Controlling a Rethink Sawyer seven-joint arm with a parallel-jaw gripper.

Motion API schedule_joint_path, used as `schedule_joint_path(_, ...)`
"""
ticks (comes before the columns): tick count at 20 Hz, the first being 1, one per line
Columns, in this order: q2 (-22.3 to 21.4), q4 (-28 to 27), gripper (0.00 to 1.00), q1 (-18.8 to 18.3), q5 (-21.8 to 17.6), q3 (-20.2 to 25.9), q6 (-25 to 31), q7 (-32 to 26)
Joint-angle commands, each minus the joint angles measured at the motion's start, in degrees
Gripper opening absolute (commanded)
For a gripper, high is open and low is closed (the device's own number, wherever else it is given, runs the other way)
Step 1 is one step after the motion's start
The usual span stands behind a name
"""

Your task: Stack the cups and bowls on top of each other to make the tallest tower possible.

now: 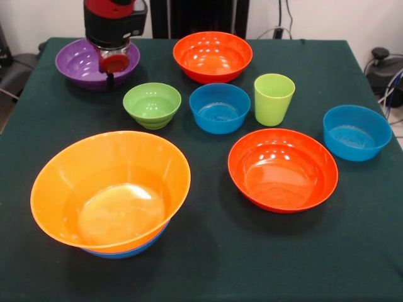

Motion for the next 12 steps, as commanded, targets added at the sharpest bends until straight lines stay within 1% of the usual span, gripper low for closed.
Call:
schedule_joint_path(1, 6.71, -1.53, 1.00, -0.68, -3.99, 7.49, -6.89, -2.08)
schedule_joint_path(9, 8.88, -1.78, 1.00, 0.11, -3.72, 6.50, -9.84, -1.29)
schedule_joint_path(12, 9.02, -1.88, 1.00, 0.49, -5.06, 6.33, -10.60, -2.03)
